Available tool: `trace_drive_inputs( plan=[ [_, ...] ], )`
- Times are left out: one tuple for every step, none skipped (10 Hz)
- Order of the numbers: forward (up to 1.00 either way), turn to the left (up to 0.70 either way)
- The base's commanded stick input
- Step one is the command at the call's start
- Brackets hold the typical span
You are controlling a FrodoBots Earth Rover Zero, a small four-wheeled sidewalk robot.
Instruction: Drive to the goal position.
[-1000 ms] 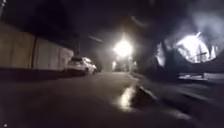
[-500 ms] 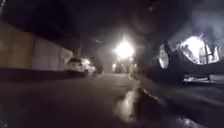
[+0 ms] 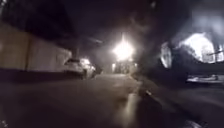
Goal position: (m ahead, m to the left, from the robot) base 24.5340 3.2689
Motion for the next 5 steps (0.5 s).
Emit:
trace_drive_inputs(
  plan=[
    [0.70,0.00],
    [0.70,-0.12],
    [0.70,-0.26],
    [0.70,-0.35],
    [0.70,-0.35]
  ],
)
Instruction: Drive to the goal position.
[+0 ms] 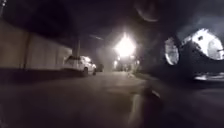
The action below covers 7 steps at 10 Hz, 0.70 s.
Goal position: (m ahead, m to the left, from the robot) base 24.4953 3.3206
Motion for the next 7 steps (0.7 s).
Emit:
trace_drive_inputs(
  plan=[
    [0.70,-0.35],
    [0.70,-0.18],
    [0.70,0.00],
    [0.70,0.00],
    [0.70,0.00],
    [0.70,0.00],
    [0.70,0.00]
  ],
)
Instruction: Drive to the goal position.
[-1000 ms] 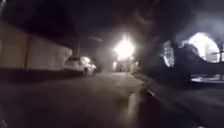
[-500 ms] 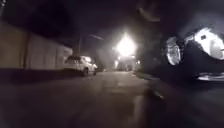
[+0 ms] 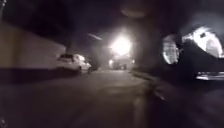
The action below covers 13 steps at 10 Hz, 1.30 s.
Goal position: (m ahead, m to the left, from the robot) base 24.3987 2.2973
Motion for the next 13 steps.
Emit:
trace_drive_inputs(
  plan=[
    [0.70,0.00],
    [0.70,0.00],
    [0.70,0.00],
    [0.70,0.00],
    [0.70,0.00],
    [0.70,-0.01],
    [0.70,-0.04],
    [0.70,-0.15],
    [0.70,-0.25],
    [0.70,-0.32],
    [0.70,-0.35],
    [0.70,-0.35],
    [0.70,-0.35]
  ],
)
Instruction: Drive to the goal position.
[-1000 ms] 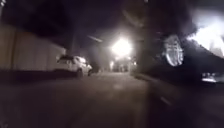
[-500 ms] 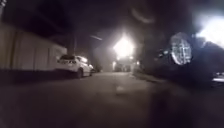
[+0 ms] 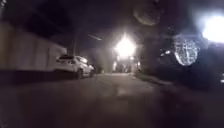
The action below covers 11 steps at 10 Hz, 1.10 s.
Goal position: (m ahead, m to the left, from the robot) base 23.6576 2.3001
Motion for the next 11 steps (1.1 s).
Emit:
trace_drive_inputs(
  plan=[
    [0.70,-0.35],
    [0.70,-0.35],
    [0.70,-0.35],
    [0.70,-0.35],
    [0.70,-0.35],
    [0.70,-0.35],
    [0.70,-0.35],
    [0.70,-0.35],
    [0.70,-0.35],
    [0.70,-0.35],
    [0.70,-0.35]
  ],
)
